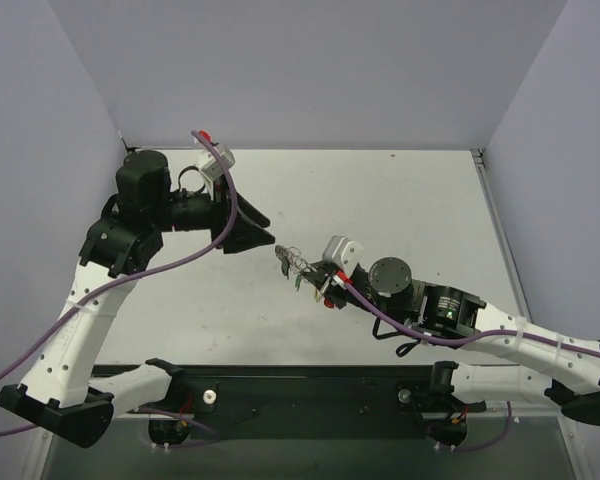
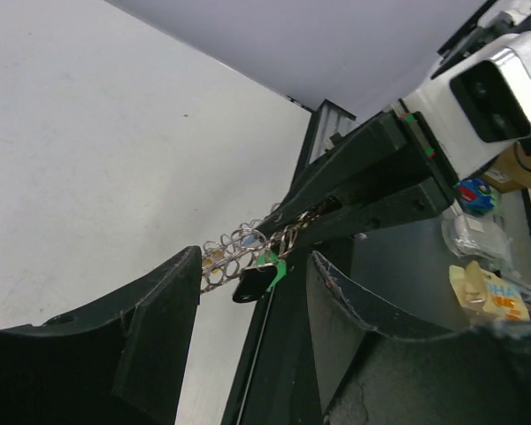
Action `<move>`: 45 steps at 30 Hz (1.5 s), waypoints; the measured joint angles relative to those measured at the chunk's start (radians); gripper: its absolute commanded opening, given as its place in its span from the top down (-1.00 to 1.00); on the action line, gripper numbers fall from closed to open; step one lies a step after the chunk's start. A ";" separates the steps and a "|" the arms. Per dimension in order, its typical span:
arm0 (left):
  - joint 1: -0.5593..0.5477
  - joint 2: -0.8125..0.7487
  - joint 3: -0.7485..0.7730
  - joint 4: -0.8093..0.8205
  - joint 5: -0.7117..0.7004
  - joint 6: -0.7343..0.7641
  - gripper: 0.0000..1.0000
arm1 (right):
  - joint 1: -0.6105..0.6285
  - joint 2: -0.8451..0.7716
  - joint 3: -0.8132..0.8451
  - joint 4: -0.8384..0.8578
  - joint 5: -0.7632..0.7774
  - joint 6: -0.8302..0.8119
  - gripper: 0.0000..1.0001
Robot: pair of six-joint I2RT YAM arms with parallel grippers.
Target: Put the keys on the keyring
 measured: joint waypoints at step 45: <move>-0.143 0.095 0.008 -0.131 -0.079 0.131 1.00 | -0.008 0.000 0.000 -0.009 -0.023 0.001 1.00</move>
